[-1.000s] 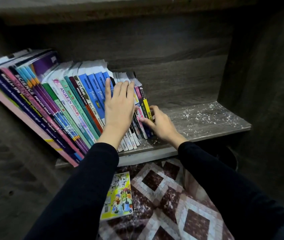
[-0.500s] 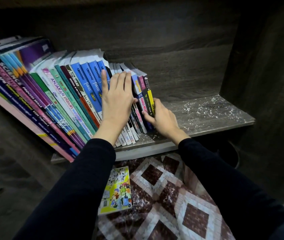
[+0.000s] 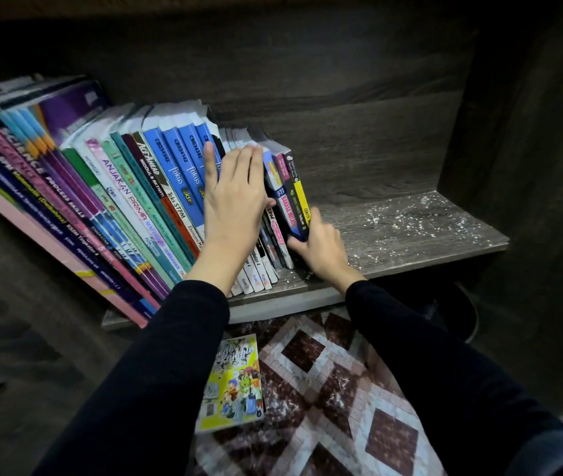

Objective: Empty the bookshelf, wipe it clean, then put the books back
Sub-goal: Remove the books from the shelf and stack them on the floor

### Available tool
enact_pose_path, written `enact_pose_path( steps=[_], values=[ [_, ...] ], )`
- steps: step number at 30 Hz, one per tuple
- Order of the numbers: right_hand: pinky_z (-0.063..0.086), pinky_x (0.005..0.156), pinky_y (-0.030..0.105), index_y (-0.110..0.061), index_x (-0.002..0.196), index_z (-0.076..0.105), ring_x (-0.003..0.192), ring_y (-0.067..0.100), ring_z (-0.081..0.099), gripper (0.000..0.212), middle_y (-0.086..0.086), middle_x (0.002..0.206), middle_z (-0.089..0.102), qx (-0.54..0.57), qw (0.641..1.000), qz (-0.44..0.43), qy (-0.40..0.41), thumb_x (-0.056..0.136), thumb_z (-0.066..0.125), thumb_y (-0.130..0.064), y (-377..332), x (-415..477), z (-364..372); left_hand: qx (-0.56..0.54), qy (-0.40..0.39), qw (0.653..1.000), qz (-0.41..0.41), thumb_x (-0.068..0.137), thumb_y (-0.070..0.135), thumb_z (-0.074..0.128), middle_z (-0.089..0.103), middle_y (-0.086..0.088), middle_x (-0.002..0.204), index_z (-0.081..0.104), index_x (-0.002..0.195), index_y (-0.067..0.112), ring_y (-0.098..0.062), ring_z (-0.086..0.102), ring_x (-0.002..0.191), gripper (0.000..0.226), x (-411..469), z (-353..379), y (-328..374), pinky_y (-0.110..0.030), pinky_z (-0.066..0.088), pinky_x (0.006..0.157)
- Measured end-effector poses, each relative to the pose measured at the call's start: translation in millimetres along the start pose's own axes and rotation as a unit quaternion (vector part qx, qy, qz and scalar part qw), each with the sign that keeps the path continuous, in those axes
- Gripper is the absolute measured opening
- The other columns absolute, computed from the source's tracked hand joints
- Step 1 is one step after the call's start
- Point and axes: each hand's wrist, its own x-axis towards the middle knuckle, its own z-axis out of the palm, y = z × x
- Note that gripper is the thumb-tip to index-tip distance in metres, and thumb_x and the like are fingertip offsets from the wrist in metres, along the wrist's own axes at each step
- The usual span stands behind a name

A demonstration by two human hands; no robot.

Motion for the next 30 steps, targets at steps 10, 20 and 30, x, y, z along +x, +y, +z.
enact_pose_path(
  steps=[10, 20, 30],
  values=[
    [0.043, 0.075, 0.044, -0.004, 0.122, 0.045, 0.092, 0.046, 0.060, 0.052, 0.024, 0.099, 0.067, -0.028, 0.994, -0.054, 0.095, 0.086, 0.064, -0.036, -5.6, -10.6, -47.6, -0.426, -0.032, 0.887, -0.174, 0.095, 0.039, 0.050, 0.035, -0.002, 0.150, 0.034, 0.145, 0.009, -0.009, 0.026, 0.140, 0.060, -16.5, -40.6, 36.5, -0.010, 0.001, 0.112],
    [0.025, 0.049, 0.027, -0.005, 0.095, 0.058, 0.053, 0.036, 0.059, 0.050, 0.007, 0.060, 0.064, 0.025, 0.955, -0.184, 0.229, 0.074, 0.052, -0.050, -20.0, -73.4, -87.0, -0.722, -0.186, 0.451, -0.490, 0.036, 0.090, 0.063, 0.065, -0.002, 0.120, 0.049, 0.131, 0.023, -0.022, 0.060, 0.112, 0.117, 5.8, -68.6, 66.4, -0.045, 0.045, 0.100],
    [0.034, 0.052, 0.030, -0.007, 0.098, 0.059, 0.052, 0.034, 0.058, 0.043, -0.004, 0.055, 0.051, 0.072, 0.956, -0.160, 0.234, 0.072, 0.061, -0.041, -38.1, -95.2, -114.2, -0.644, -0.190, 0.636, -0.381, 0.070, 0.079, 0.049, 0.071, -0.004, 0.087, 0.064, 0.083, 0.016, -0.024, 0.068, 0.085, 0.066, 24.3, -98.4, 58.7, -0.043, 0.054, 0.082]
  ],
)
